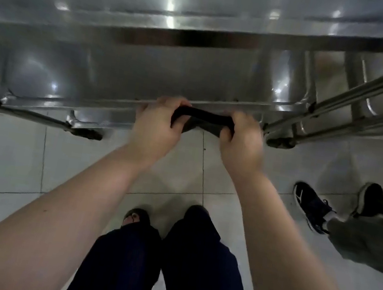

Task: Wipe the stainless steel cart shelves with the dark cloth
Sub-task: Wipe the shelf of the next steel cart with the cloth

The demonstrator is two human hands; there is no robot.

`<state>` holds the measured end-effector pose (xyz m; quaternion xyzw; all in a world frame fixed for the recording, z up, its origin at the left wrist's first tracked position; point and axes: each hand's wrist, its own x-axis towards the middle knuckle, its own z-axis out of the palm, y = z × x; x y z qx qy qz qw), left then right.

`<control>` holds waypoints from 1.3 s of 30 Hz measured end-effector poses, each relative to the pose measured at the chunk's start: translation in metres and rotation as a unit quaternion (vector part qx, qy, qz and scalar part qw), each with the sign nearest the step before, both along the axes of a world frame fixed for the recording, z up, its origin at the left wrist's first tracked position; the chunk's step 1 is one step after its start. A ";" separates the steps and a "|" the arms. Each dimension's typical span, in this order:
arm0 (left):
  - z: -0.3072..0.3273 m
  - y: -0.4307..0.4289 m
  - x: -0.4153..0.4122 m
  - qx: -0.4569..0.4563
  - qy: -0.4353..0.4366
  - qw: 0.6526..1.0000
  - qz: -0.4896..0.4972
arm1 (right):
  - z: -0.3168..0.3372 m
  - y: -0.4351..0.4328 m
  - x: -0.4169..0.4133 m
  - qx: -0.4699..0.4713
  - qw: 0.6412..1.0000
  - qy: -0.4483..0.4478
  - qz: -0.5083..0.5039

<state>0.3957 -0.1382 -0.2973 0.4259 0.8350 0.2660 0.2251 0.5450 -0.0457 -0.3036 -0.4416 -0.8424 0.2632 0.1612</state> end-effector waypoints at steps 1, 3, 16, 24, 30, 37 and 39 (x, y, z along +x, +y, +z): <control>-0.014 0.004 -0.001 0.013 -0.012 1.000 -0.004 | -0.012 0.004 -0.001 0.014 1.000 -0.002 0.000; -0.037 0.013 -0.001 0.024 -0.032 0.999 -0.016 | -0.031 0.014 0.001 0.043 0.999 -0.011 0.000; -0.130 0.152 -0.096 0.038 0.144 0.988 -0.038 | -0.098 0.137 -0.080 0.125 0.959 -0.249 0.047; -0.165 0.147 -0.109 -0.048 0.282 0.956 -0.069 | -0.149 0.115 -0.081 0.057 0.952 -0.280 0.109; -0.167 0.175 -0.111 -0.015 0.276 0.958 -0.080 | -0.153 0.121 -0.083 0.055 0.953 -0.283 0.097; -0.173 0.181 -0.115 -0.046 0.245 0.961 -0.122 | -0.153 0.140 -0.064 0.054 0.955 -0.283 0.078; -0.173 0.181 -0.115 -0.054 0.244 0.959 -0.133 | -0.151 0.165 -0.040 0.038 0.957 -0.285 0.047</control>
